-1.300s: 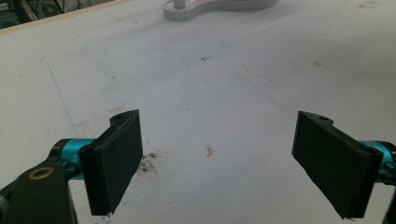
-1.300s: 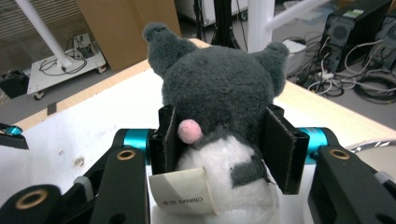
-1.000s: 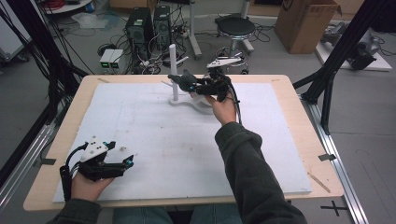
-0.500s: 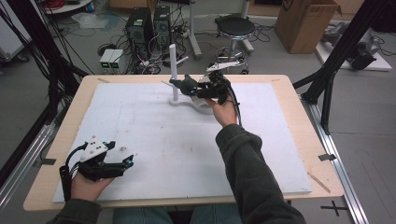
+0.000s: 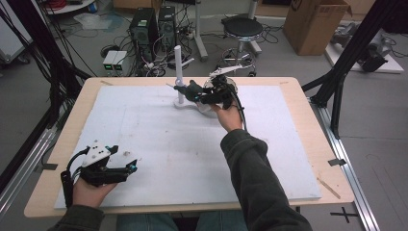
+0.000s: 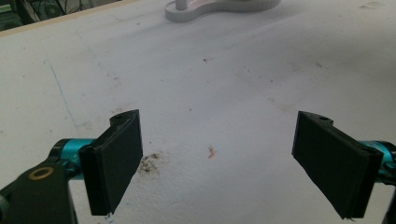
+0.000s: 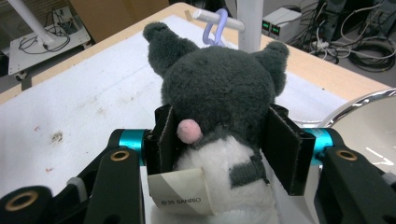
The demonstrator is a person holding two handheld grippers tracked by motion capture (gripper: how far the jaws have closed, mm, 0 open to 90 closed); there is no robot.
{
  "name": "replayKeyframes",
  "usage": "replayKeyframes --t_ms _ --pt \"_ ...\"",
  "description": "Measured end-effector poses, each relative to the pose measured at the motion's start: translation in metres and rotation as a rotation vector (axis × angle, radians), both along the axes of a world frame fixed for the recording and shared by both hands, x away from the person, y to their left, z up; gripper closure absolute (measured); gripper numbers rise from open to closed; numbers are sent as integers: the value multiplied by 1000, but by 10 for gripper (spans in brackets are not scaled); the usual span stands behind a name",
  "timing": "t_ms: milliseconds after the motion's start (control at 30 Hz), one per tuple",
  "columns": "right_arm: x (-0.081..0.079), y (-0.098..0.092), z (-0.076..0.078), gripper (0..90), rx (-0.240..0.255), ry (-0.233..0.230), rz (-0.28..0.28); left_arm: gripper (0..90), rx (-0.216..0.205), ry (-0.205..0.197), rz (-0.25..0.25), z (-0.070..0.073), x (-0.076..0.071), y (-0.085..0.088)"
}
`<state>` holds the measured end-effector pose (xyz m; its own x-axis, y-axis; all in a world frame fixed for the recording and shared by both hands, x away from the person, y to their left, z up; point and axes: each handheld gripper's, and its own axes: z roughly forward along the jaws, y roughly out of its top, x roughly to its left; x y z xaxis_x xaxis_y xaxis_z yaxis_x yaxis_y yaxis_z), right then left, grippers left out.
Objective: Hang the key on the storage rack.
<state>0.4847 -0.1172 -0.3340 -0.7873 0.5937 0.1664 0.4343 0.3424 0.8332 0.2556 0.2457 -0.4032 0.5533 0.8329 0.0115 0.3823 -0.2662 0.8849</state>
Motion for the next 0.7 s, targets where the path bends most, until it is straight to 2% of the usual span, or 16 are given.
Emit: replayKeyframes --t_ms 633,700 --pt "-1 9 -5 433 -47 26 24 166 8 -2 -4 0 0 -1" --pt "-2 9 -6 426 -36 24 26 166 7 -2 -2 0 0 -1"
